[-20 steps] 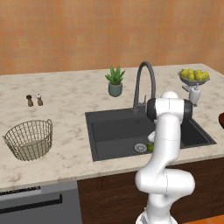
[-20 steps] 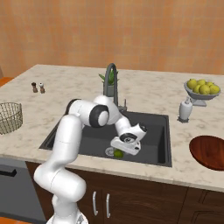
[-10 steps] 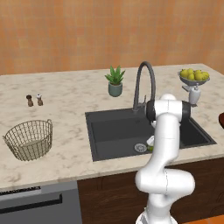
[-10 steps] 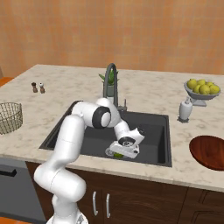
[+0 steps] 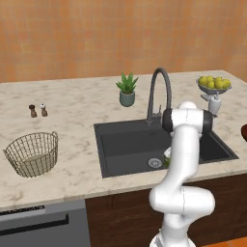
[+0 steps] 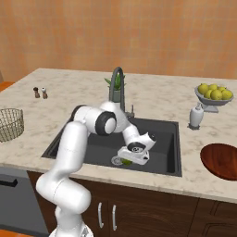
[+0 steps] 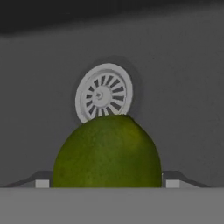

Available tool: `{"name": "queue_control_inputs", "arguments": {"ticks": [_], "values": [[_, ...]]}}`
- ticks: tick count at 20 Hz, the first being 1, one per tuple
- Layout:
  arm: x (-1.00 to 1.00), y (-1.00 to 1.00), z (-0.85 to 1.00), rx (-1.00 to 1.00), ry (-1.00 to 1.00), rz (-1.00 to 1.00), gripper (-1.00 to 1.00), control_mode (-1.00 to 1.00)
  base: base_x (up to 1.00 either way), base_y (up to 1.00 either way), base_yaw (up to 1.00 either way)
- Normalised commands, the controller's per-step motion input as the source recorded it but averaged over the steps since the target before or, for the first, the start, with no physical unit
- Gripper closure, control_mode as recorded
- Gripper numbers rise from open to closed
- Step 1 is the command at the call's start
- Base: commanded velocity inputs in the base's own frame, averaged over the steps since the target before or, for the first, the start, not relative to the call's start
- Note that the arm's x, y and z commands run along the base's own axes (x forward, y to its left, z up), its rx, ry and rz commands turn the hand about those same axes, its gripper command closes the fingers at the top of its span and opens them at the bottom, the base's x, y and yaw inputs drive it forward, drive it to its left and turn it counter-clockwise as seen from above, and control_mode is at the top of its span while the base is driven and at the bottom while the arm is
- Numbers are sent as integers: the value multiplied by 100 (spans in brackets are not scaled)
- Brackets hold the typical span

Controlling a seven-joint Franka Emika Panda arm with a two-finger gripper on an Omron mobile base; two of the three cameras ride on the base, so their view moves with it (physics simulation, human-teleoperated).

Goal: Pick the lime from the sink and place it in the bowl. Then pick the bowl and place it in the microwave. Then close the microwave door and press the start button.

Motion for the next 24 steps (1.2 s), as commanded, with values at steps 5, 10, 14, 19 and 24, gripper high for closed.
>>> {"name": "queue_control_inputs", "arguments": {"ticks": [5,10,14,19,24], "values": [[-35,-58,100,-10,-15,5,100,-100,0,0,0],[-56,-35,100,-21,-23,7,100,-100,0,0,0],[-84,-14,100,-17,-24,6,100,-100,0,0,0],[-41,-12,100,-15,-19,6,100,-100,0,0,0],[-8,-15,92,-15,-3,0,100,-100,0,0,0]]}}
